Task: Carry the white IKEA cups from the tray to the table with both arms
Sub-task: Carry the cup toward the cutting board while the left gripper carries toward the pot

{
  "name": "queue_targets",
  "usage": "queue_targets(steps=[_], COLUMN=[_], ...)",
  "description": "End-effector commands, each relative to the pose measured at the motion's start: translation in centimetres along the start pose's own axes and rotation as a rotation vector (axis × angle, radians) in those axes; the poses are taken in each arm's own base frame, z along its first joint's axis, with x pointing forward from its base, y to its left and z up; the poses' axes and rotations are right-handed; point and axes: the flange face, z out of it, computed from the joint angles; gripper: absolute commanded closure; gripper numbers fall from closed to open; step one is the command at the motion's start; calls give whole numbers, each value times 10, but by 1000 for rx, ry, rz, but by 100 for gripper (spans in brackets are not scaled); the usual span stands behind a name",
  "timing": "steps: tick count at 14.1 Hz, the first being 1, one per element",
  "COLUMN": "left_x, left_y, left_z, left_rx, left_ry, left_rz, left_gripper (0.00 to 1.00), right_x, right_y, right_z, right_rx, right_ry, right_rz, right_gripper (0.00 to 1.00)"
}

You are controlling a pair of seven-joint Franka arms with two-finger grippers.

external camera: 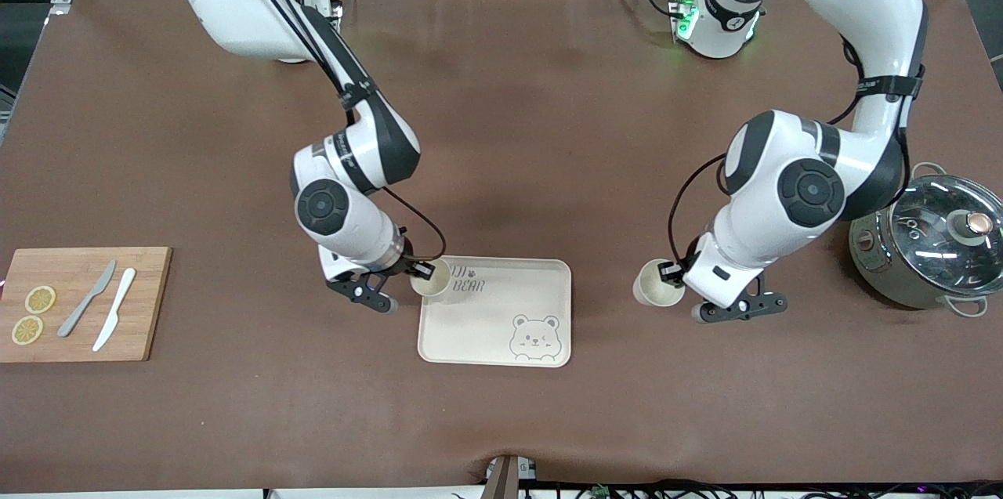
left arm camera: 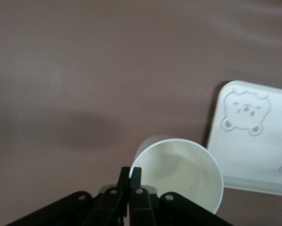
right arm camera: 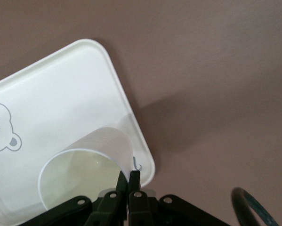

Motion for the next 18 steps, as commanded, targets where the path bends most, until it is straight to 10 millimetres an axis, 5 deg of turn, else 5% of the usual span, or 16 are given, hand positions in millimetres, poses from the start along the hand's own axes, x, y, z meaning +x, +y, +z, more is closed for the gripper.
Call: queue_targets(steps=[1,6,11,16,18], left_x=[-10,-27,-48,-56,-54], left_y=[-18,-68,-132,-188,-198], left_z=[3,27,63,94,93], left_rx=[68,140,120,113,101], left_ry=[-35,-63,-30,-53,-59], left_rz=[14,-7,-4,47,107], left_gripper=[100,100,100,100,100], right_x=[29,73,111,120,115], right_y=[53,163,295,387,403], right_z=[-57,-115,-125,-94,-76], right_rx=[-32,-43,-26,-38,-38], right_ry=[-34,-70,-101,-141,-153], right_rz=[-45,-139,-279,-327,-335], right_gripper=[100,100,100,100,100])
